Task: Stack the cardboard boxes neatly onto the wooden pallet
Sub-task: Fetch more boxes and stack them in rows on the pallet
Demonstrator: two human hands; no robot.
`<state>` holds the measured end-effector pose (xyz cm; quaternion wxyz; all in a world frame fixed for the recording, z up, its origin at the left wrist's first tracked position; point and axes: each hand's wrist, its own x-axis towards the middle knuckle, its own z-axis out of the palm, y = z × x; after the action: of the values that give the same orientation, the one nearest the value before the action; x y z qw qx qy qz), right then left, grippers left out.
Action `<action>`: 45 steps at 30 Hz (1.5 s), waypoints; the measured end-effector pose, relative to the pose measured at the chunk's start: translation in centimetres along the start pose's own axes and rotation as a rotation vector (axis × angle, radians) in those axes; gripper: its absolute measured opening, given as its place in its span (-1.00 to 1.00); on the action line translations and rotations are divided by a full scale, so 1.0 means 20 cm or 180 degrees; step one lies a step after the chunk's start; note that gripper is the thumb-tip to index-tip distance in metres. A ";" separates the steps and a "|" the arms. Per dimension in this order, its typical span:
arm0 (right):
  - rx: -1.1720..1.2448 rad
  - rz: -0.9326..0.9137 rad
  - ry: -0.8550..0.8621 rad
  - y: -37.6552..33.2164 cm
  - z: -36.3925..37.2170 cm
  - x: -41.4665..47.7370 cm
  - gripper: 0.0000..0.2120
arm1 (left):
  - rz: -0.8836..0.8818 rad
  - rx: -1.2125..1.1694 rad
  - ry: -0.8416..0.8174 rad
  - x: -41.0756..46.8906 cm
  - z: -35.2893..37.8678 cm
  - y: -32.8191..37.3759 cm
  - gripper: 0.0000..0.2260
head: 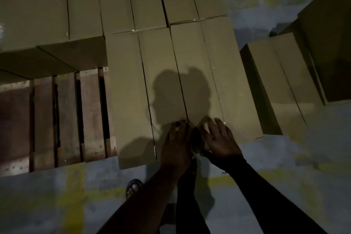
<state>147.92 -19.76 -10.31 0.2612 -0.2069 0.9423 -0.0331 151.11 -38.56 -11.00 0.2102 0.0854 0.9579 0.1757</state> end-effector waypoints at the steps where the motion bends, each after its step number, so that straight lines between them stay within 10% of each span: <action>1: -0.0019 -0.0023 0.0014 0.01 0.00 0.01 -0.12 | 0.0017 0.0017 0.0023 0.00 0.00 0.00 -0.12; 23: 0.0589 0.0292 0.0288 -0.24 -0.22 -0.01 -0.36 | 0.0308 0.0079 0.0160 -0.18 -0.21 -0.23 -0.39; 30: 0.0912 0.0676 0.0154 -0.60 -0.60 -0.30 -0.41 | -0.0372 -0.0135 -0.0056 -0.60 -0.62 -0.21 -0.32; 45: 0.1165 0.0717 0.1021 -1.13 -1.02 -1.00 -0.47 | 0.0017 -0.0436 0.0450 -1.19 -1.31 0.00 -0.35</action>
<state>161.47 -33.16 20.71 0.1436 -0.0421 0.9670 -0.2060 161.13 -52.08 20.26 0.1470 0.0607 0.9559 0.2470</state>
